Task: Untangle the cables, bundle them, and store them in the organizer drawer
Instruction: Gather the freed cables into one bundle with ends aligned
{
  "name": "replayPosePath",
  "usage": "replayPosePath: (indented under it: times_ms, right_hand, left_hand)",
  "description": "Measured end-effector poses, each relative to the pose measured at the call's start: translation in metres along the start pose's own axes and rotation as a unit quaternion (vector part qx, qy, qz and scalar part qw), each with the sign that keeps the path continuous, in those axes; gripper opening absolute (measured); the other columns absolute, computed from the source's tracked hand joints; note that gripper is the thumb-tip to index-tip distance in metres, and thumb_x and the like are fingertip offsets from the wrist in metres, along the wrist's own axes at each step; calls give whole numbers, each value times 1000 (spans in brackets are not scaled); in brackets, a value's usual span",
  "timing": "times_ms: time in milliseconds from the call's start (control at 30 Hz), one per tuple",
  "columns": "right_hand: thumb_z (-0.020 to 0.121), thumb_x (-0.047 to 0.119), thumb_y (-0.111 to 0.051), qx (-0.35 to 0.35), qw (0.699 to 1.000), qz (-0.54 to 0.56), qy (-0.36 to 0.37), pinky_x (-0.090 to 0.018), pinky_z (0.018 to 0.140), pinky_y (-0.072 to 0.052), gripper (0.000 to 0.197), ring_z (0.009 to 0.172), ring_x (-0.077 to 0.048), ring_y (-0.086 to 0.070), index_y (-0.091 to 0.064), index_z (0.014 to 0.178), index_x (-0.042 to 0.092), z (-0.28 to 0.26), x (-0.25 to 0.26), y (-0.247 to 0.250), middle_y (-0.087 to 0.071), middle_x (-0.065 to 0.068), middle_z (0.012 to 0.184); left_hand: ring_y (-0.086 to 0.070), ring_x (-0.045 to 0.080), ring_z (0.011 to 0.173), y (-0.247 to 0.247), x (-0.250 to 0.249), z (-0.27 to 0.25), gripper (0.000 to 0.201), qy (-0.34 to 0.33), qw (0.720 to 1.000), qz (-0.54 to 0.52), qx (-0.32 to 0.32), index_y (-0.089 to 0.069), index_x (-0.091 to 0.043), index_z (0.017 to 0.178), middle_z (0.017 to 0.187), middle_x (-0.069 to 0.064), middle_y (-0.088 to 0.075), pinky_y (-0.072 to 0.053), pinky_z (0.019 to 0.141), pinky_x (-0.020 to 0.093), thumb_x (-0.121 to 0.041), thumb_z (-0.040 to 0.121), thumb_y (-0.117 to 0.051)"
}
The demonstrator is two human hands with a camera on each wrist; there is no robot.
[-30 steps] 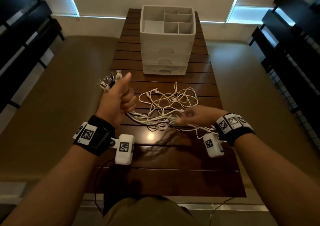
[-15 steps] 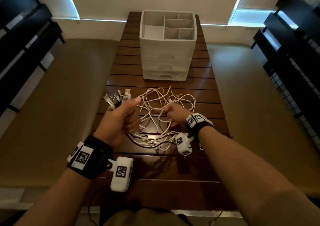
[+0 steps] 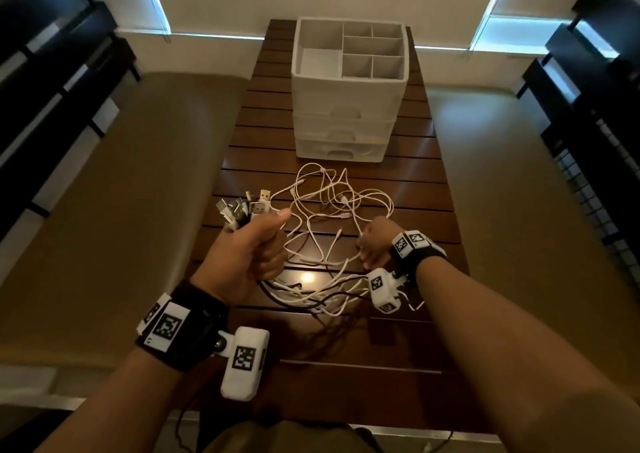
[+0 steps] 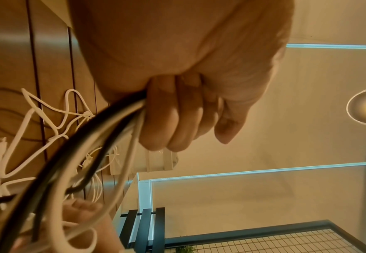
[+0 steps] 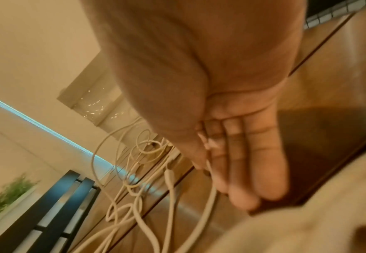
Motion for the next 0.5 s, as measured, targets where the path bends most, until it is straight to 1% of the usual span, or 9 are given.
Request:
replayPosePath:
  times_ms: [100, 133, 200, 267, 333, 400, 433, 467, 500]
  right_hand:
    - [106, 8, -51, 8, 991, 111, 73, -44, 60, -64, 15, 66, -31, -73, -63, 105, 0, -6, 30, -11, -72, -18, 84]
    - [106, 7, -51, 3, 985, 140, 99, -43, 58, -64, 14, 66, -32, -70, -61, 107, -3, -8, 38, -10, -70, -18, 84]
    - [105, 8, -55, -12, 974, 178, 140, -38, 52, -61, 12, 64, -30, -67, -60, 107, -3, -14, 51, -2, -68, -18, 84]
    - [103, 12, -63, -30, 967, 178, 182, -38, 53, -62, 9, 62, -25, -68, -66, 105, 4, -22, 56, 9, -70, -17, 86]
    - [101, 13, -67, -38, 955, 198, 216, -40, 57, -63, 6, 63, -24, -68, -71, 103, 9, -34, 57, 17, -69, -15, 89]
    - [99, 13, -69, -48, 943, 223, 244, -43, 58, -63, 6, 64, -25, -67, -74, 102, 12, -50, 57, 24, -69, -17, 93]
    - [99, 13, -70, -57, 939, 222, 257, -45, 58, -63, 6, 64, -25, -67, -75, 102, 13, -60, 57, 26, -70, -18, 94]
    - [99, 14, -70, -72, 936, 210, 272, -45, 57, -63, 7, 62, -23, -67, -76, 102, 14, -68, 58, 29, -70, -17, 95]
    - [99, 15, -70, -91, 935, 186, 289, -43, 55, -62, 7, 59, -19, -66, -77, 102, 15, -77, 61, 31, -71, -16, 95]
  left_hand:
    - [-18, 10, 39, -2, 0, -2, 49, 1, 1000, 20, -4, -24, -21, 63, 48, -5, -23, -16, 40, 21, -30, 94, -60]
    - [-18, 10, 39, -1, 0, -2, 49, -1, 1000, 23, -4, -25, -22, 62, 48, -6, -23, -17, 40, 21, -30, 94, -60]
    - [-18, 10, 39, -1, 0, 0, 50, -6, 1000, 17, -8, -26, -22, 61, 48, -6, -22, -18, 40, 21, -32, 95, -61]
    - [-17, 10, 39, 3, 2, 4, 53, -14, 999, 3, -30, -25, -21, 62, 49, -6, -21, -18, 39, 21, -34, 98, -63]
    - [-17, 9, 39, 6, 6, 12, 55, -12, 997, -4, -77, -33, -22, 58, 49, -6, -21, -19, 37, 21, -37, 102, -63]
    - [-18, 9, 41, 8, 8, 21, 52, -7, 992, 1, -124, -49, -26, 55, 52, -6, -22, -18, 38, 21, -39, 103, -62]
    - [-18, 9, 43, 8, 9, 25, 49, -7, 990, 9, -140, -54, -26, 57, 53, -6, -23, -17, 39, 21, -41, 103, -62]
    - [-19, 10, 44, 7, 10, 30, 45, -8, 989, 21, -148, -57, -23, 62, 55, -6, -24, -17, 39, 22, -42, 103, -62]
    - [-20, 10, 44, 6, 11, 35, 40, -9, 988, 33, -152, -63, -18, 72, 56, -6, -26, -17, 39, 22, -43, 102, -63]
Point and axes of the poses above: each hand's wrist, its own z-axis towards the middle knuckle, its own y-axis out of the back of the hand, x = y × z, the point moved 5 cm from there along z, towards the middle knuckle
